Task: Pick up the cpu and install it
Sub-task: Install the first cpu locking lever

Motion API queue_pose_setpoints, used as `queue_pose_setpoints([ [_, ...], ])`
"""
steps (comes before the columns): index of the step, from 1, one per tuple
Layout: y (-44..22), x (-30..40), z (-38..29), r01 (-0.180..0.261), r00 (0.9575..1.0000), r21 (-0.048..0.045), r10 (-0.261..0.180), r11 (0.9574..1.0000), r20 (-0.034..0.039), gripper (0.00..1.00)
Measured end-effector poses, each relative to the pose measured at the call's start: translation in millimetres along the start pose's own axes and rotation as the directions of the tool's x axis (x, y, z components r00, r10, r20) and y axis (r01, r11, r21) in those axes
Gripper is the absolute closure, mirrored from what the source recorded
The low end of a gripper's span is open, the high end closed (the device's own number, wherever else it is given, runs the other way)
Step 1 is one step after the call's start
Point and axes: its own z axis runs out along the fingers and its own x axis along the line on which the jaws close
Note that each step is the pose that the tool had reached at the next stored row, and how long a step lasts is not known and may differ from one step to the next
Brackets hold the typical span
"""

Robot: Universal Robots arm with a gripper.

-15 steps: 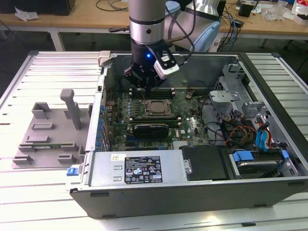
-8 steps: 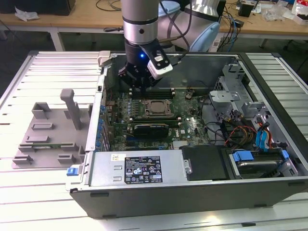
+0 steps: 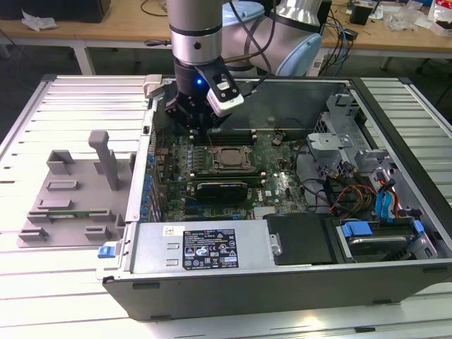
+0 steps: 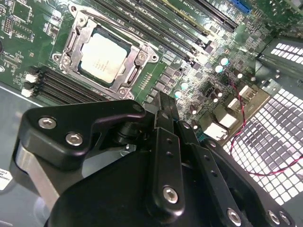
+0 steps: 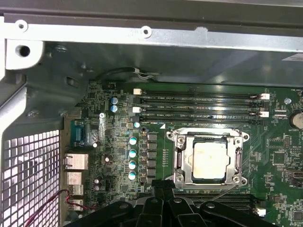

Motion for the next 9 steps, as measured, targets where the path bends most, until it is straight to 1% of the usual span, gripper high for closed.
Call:
queue_pose_setpoints([
  [5, 0.0, 0.2, 0.1, 0.000, 1.0000, 0.0001, 0.000, 1.0000, -0.0001, 0.89],
  [6, 0.0, 0.5, 0.3, 0.000, 1.0000, -0.0017, 0.000, 1.0000, 0.0001, 0.89],
  [7, 0.0, 1.3, 0.4, 0.000, 1.0000, -0.0098, 0.000, 1.0000, 0.0001, 0.89],
  [9, 0.1, 2.1, 0.5, -0.001, 1.0000, -0.0191, 0.001, 0.9998, 0.0003, 0.89],
])
